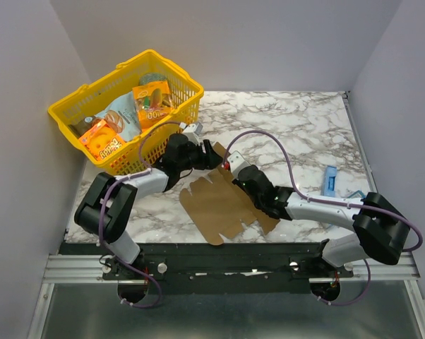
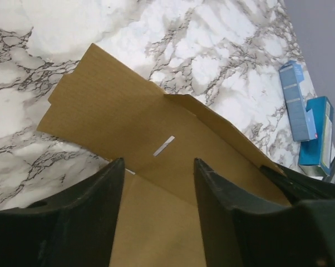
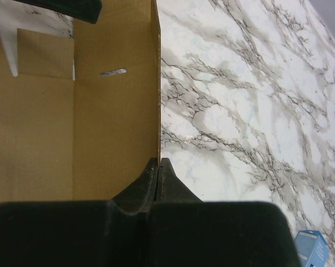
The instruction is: Fold the paper box
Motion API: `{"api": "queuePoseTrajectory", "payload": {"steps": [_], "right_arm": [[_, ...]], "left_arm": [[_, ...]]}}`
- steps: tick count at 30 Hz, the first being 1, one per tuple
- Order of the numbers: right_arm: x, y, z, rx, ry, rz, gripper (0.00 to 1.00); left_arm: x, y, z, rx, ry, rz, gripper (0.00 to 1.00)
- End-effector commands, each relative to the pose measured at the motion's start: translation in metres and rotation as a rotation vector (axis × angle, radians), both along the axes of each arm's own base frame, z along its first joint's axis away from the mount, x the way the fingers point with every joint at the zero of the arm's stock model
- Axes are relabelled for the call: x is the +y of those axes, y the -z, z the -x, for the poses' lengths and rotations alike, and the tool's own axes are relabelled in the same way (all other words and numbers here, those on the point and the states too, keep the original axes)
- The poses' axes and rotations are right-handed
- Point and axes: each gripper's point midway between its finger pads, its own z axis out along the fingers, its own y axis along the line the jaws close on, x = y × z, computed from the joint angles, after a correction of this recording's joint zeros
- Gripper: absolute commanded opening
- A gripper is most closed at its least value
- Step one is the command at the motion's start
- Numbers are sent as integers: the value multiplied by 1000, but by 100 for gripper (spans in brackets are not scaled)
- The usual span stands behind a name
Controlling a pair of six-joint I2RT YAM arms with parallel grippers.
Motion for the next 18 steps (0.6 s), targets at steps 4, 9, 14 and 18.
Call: {"api": "queuePoseTrajectory", "payload": {"steps": [4, 9, 14, 18], "right_arm": [[0, -5, -1, -5, 20, 0, 1], [1, -5, -1, -5, 17, -5, 1], [0, -4, -1, -4, 16, -2, 1], [0, -5, -1, -7, 21, -3, 1]], "left_arm": [[-14, -74, -19, -203, 53, 62, 80], [-29, -83, -35, -221, 71, 85, 80], [-48, -82, -40, -214, 117, 113, 79], [-60, -72, -42, -190, 143, 103, 78]]}}
